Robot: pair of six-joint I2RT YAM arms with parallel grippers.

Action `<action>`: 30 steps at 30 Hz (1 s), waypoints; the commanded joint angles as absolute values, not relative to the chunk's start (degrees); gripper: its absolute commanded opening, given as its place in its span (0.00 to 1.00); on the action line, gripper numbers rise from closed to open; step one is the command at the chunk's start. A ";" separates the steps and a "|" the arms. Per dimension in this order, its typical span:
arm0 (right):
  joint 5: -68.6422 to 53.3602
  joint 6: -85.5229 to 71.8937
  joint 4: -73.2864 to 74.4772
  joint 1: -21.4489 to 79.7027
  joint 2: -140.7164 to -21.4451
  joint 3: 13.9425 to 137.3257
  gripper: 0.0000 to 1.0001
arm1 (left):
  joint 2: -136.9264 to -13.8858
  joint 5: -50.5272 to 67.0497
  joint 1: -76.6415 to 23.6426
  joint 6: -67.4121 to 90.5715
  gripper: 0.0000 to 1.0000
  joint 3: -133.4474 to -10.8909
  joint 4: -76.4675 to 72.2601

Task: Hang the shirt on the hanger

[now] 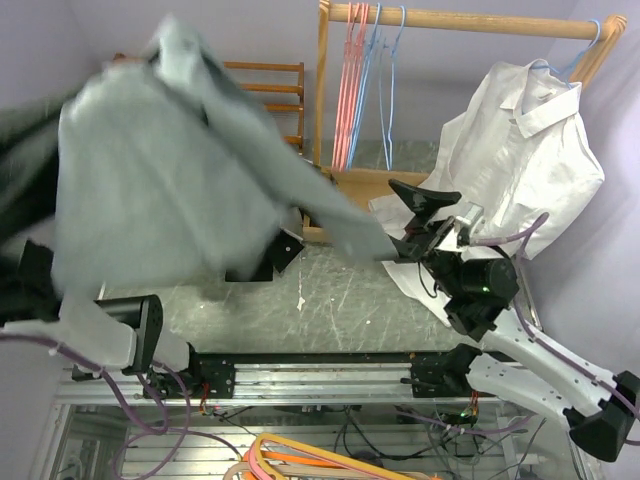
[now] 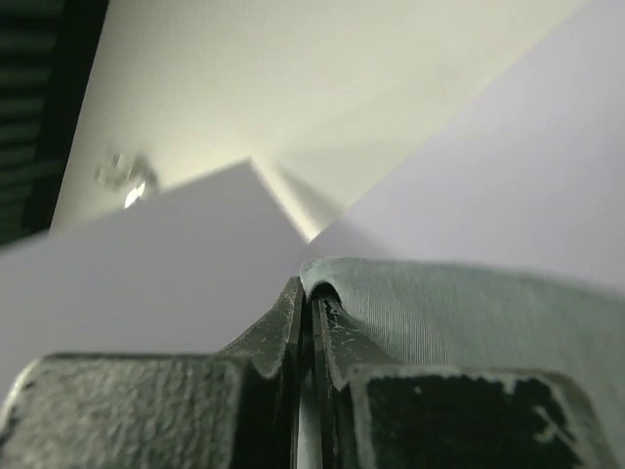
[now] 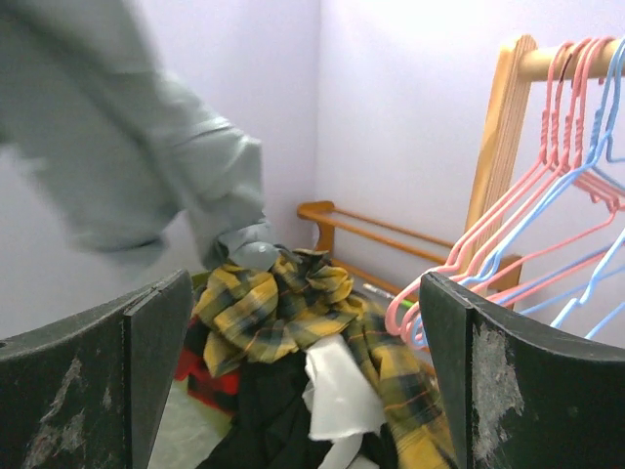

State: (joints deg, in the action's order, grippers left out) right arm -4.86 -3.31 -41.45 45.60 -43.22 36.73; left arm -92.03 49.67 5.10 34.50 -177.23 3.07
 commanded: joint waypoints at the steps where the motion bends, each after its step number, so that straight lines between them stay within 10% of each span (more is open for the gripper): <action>1: -4.62 1.83 -51.56 45.96 -47.39 38.51 1.00 | -91.78 56.99 7.29 52.59 0.13 -179.41 -20.30; 11: -18.24 1.32 -55.63 46.28 -59.79 39.00 1.00 | -91.92 51.12 10.62 48.25 0.14 -174.77 -14.78; 23: -5.57 2.75 -55.46 46.32 -54.05 28.63 1.00 | -88.49 46.71 12.49 40.28 0.15 -140.43 -9.21; 30: -7.72 1.42 -50.20 46.40 -51.12 27.24 1.00 | -91.08 26.95 -10.38 4.55 0.15 -136.61 26.53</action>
